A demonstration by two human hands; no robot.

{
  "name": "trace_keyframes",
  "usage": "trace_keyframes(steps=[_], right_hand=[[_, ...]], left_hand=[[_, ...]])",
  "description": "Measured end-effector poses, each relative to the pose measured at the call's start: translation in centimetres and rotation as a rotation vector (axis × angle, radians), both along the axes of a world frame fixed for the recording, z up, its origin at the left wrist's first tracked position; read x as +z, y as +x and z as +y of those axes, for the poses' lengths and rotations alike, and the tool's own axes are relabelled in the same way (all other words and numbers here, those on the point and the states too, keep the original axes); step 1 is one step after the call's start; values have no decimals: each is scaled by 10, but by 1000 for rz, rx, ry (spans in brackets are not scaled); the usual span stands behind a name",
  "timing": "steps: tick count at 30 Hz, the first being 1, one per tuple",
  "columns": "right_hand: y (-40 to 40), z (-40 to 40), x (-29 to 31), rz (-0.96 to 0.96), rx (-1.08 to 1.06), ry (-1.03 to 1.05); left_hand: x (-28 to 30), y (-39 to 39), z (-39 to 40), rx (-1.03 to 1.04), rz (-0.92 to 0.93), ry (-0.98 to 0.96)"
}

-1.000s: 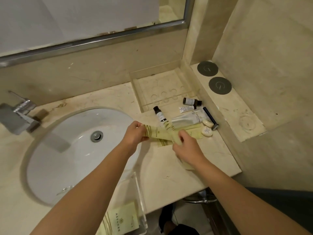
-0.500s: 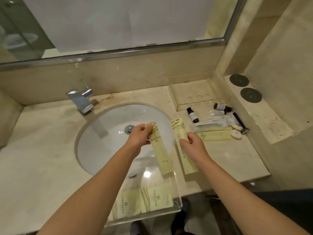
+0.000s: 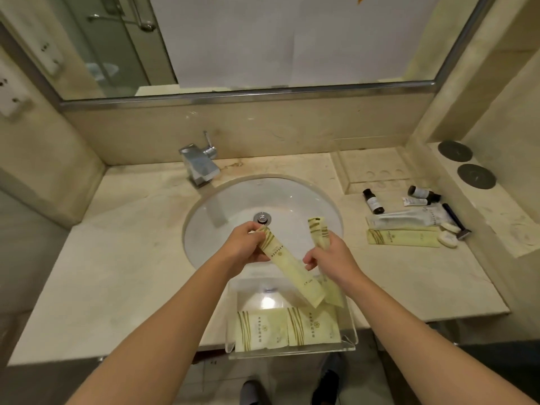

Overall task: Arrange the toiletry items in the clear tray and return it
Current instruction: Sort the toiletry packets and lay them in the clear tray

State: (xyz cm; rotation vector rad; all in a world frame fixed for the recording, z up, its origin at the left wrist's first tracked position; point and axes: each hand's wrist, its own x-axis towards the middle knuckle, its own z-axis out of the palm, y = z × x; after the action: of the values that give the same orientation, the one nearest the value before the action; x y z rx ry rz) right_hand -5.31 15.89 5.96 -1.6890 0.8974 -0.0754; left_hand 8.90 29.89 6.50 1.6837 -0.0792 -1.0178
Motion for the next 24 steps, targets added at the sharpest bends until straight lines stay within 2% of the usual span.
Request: trace_keyframes(steps=[5, 8, 15, 19, 21, 24], right_hand=[[6, 8, -3, 66, 139, -146], [8, 13, -4, 42, 233, -186], [8, 24, -8, 95, 446, -447], [6, 30, -12, 128, 533, -501], [5, 32, -16, 135, 546, -515], [6, 37, -25, 159, 560, -535]], left_hand=[[2, 1, 21, -27, 3, 8], [2, -1, 31, -80, 21, 11], [-1, -10, 44, -170, 62, -13], [-7, -14, 49, -210, 61, -17], [-13, -17, 50, -245, -30, 39], [-26, -22, 52, -353, -401, 247]])
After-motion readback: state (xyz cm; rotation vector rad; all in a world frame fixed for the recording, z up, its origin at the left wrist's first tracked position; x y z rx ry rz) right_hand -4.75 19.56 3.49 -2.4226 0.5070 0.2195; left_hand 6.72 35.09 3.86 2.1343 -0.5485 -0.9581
